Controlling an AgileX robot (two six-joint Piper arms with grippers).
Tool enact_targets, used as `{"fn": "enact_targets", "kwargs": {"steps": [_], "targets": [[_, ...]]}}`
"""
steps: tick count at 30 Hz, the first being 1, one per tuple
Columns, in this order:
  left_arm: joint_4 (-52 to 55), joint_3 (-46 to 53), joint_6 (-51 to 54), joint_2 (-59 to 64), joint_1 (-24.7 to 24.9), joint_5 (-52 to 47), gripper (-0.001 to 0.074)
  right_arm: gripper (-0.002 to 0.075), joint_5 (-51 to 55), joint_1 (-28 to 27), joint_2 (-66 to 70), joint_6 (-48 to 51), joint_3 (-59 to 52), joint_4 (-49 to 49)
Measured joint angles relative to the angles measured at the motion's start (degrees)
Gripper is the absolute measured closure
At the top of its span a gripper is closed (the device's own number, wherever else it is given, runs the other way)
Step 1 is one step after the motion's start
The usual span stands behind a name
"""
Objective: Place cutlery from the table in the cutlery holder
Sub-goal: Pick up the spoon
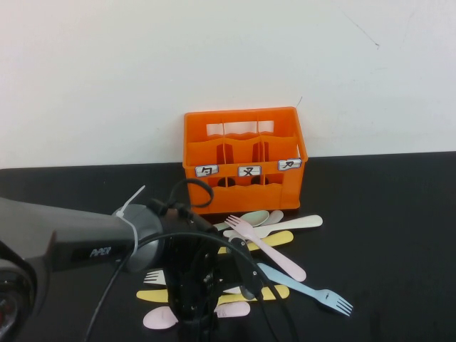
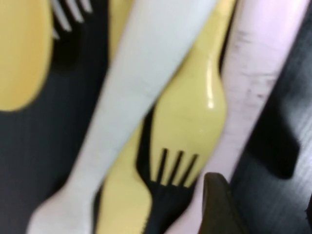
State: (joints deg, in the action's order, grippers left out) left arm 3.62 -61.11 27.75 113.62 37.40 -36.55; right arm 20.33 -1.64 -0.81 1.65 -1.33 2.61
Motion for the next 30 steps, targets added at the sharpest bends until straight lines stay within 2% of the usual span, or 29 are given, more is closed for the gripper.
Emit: {"fn": "enact_targets", "kwargs": {"steps": [10,30], "targets": [[1.1,0.0,0.0,0.0,0.0,7.2,0.0377,0.0729,0.0,0.0,0.0,0.0,0.0,0.0],[0.8,-0.3,0.6,1.6,0.0,4.8,0.0377,0.0729,0.0,0.0,0.0,0.0,0.0,0.0]]}}
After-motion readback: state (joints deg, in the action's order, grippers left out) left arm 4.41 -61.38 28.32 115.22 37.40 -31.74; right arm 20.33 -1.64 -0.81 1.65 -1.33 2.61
